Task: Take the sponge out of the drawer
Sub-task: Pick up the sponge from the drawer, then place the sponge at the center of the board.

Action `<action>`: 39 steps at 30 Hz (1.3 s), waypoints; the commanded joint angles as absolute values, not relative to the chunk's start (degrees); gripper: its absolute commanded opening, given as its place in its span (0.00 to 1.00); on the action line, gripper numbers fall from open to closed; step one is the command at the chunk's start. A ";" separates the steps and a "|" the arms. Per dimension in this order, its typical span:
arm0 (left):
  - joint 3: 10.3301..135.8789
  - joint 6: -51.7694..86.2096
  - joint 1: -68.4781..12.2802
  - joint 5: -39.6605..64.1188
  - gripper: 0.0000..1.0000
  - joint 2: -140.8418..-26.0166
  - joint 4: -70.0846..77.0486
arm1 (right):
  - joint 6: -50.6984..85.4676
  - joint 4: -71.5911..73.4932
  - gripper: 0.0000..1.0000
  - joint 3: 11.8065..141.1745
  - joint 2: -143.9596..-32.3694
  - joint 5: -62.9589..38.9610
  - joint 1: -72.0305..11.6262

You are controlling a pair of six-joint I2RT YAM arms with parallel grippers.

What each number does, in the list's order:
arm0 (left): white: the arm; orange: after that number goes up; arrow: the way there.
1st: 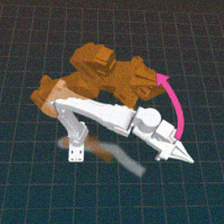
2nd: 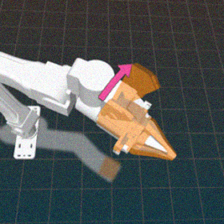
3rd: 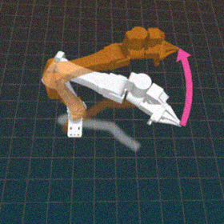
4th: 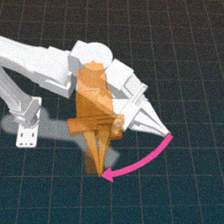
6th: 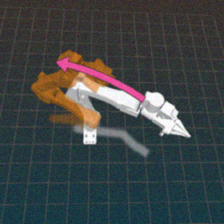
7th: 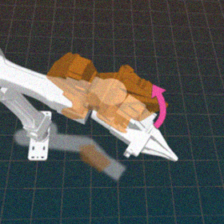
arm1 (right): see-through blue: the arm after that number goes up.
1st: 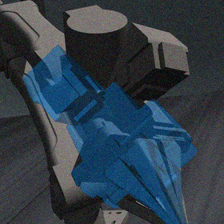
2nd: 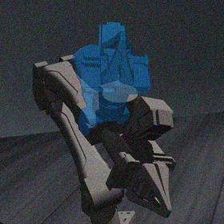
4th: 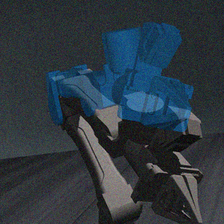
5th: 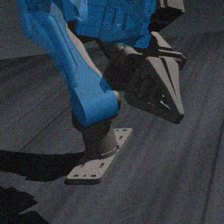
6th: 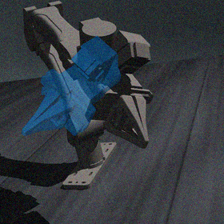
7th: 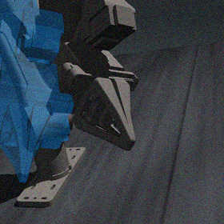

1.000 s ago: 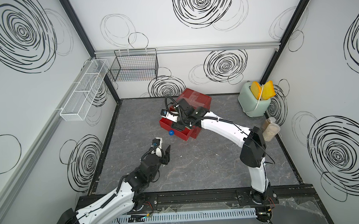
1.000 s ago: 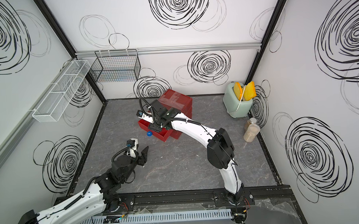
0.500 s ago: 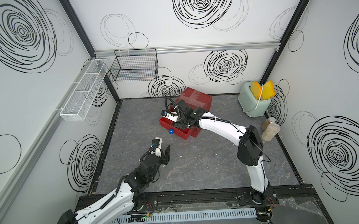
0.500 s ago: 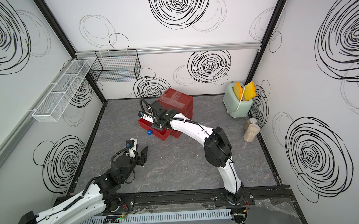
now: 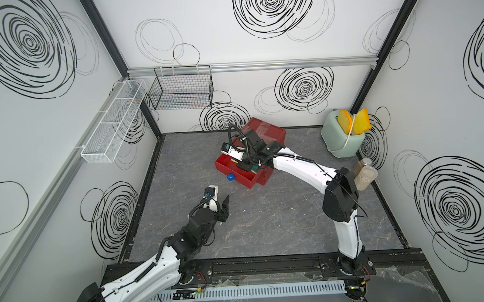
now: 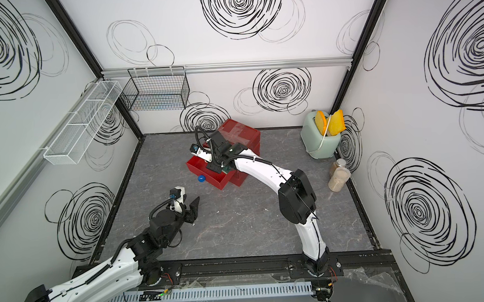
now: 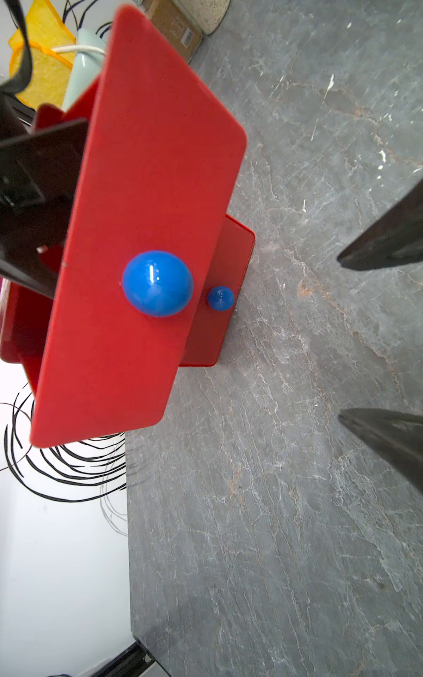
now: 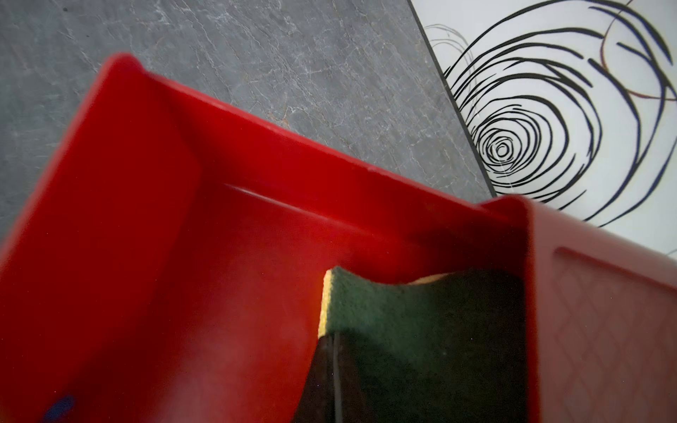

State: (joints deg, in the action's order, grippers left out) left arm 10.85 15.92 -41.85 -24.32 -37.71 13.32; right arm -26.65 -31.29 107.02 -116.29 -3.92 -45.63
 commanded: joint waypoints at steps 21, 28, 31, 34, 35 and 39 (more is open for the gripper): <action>10.43 16.60 -41.65 -25.22 0.63 -38.50 15.55 | -15.89 -20.64 0.00 92.83 -88.32 -30.36 -41.56; 10.29 16.60 -41.66 -25.14 0.63 -38.59 15.73 | -13.67 -25.59 0.00 93.31 -79.77 -16.72 -40.75; 10.08 16.60 -41.58 -25.05 0.63 -38.24 15.88 | -10.70 -29.02 0.00 91.78 -77.67 -7.06 -39.13; 10.03 16.61 -41.64 -24.97 0.63 -38.36 16.04 | -5.01 -32.28 0.00 88.55 -76.20 4.28 -36.17; 10.03 16.47 -41.58 -24.87 0.63 -38.56 16.13 | -3.65 -32.23 0.00 86.63 -75.34 6.74 -35.13; 10.35 16.48 -41.66 -24.76 0.63 -39.07 16.11 | 0.94 -32.50 0.00 82.41 -75.29 11.80 -30.16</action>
State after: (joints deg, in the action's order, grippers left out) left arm 10.59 15.92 -41.85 -24.49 -38.85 13.45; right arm -4.84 -29.12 84.62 -74.74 3.09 -32.62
